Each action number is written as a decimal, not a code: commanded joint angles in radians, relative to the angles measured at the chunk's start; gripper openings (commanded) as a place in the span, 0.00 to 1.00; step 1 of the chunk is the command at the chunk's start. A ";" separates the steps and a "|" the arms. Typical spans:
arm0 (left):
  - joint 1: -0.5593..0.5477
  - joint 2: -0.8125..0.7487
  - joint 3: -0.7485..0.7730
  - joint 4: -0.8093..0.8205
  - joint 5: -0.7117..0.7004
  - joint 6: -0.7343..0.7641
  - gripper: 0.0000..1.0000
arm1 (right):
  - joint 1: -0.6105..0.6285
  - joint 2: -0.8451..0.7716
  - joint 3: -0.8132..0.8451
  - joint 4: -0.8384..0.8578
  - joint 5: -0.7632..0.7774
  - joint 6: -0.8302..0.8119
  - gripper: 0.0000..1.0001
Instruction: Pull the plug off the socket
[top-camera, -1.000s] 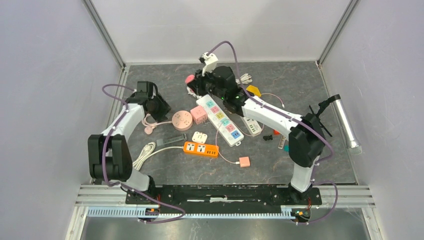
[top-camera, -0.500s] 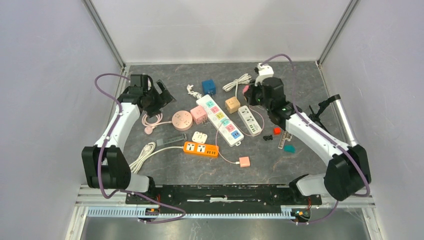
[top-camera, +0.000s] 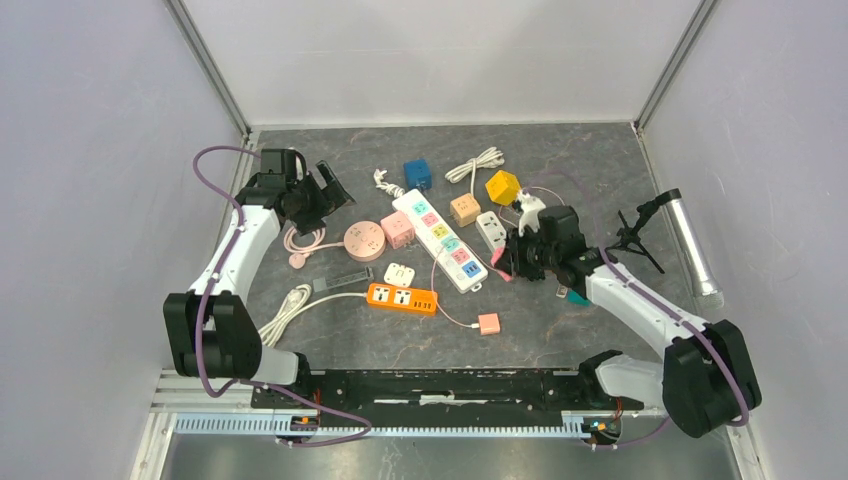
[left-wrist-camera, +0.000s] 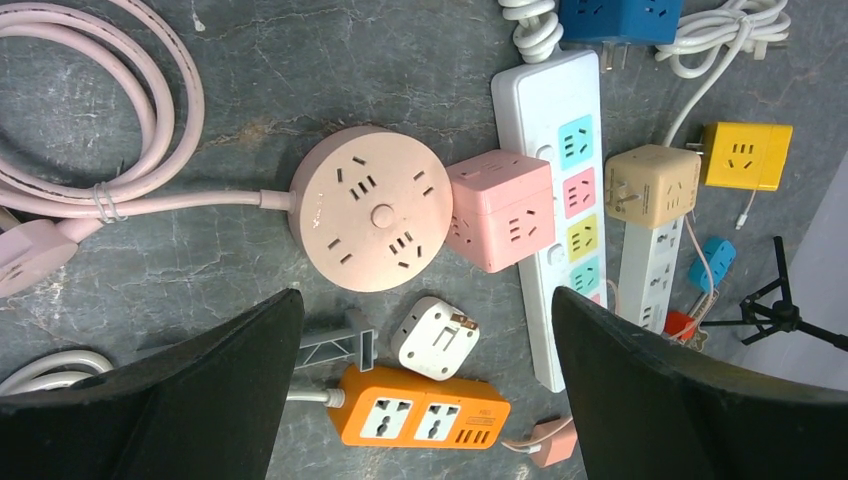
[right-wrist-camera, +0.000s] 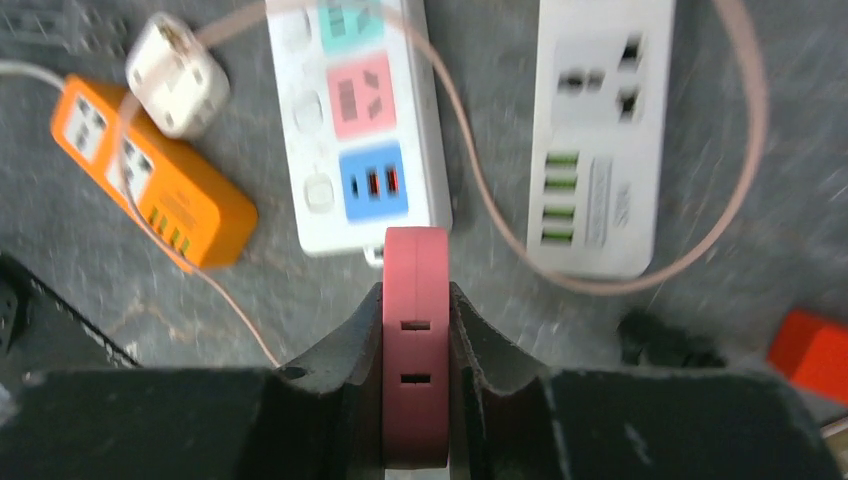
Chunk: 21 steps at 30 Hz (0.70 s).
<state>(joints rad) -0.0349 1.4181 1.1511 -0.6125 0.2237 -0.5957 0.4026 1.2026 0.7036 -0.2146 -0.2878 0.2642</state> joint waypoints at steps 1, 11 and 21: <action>-0.002 -0.047 0.016 0.013 0.023 0.027 1.00 | -0.003 -0.039 -0.120 0.051 -0.078 0.055 0.17; -0.001 -0.080 0.008 0.003 0.007 0.027 1.00 | -0.003 0.011 -0.183 0.072 0.000 0.095 0.49; -0.002 -0.093 0.093 -0.141 -0.101 0.027 1.00 | -0.002 -0.068 -0.111 -0.032 0.275 0.083 0.78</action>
<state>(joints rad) -0.0349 1.3632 1.1873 -0.6998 0.1791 -0.5961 0.4030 1.1931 0.5339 -0.2203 -0.1669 0.3500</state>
